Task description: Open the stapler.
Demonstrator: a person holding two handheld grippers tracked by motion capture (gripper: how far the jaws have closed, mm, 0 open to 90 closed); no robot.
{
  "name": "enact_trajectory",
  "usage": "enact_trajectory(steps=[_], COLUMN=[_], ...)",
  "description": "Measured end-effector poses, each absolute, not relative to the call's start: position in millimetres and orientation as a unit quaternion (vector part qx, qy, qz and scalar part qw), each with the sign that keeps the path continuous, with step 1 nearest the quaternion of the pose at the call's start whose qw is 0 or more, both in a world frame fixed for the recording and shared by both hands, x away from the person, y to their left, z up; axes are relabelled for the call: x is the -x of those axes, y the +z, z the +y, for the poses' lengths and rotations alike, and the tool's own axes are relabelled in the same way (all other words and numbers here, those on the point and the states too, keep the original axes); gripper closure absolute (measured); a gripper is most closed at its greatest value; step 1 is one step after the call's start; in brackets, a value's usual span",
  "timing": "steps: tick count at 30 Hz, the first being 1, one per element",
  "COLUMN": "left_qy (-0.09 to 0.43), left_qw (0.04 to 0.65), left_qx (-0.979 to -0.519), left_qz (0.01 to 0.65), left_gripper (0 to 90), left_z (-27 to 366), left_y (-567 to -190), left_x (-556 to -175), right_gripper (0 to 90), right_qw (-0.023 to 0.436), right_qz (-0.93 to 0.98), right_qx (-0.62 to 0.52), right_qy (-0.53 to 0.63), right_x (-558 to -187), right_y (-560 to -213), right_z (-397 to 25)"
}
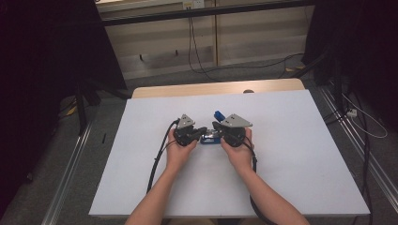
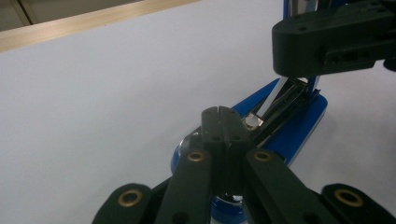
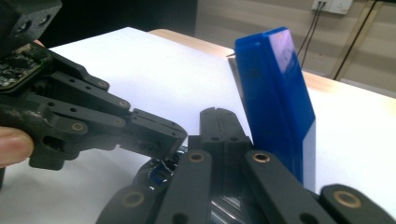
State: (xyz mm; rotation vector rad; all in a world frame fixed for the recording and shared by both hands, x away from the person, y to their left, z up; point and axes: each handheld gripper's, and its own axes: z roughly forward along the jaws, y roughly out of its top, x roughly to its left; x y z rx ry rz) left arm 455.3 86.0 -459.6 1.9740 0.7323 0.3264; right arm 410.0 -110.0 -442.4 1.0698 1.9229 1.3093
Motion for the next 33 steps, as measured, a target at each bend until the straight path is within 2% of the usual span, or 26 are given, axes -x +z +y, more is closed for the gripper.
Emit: enact_trajectory(steps=[8, 33], left_qy=[0.155, 0.151], left_qw=[0.467, 0.468], left_qx=[-0.822, -0.822], left_qz=[0.286, 0.286], left_gripper=[90.0, 90.0], left_z=[83, 83], left_y=[-458, -458], left_x=[-453, -453], right_gripper=[90.0, 90.0], right_qw=[0.294, 0.330], right_qz=[0.726, 0.727], right_qx=[-0.401, -0.423], right_qy=[0.476, 0.428], right_x=[-408, -405], right_y=[-439, -432], right_z=[-111, -136])
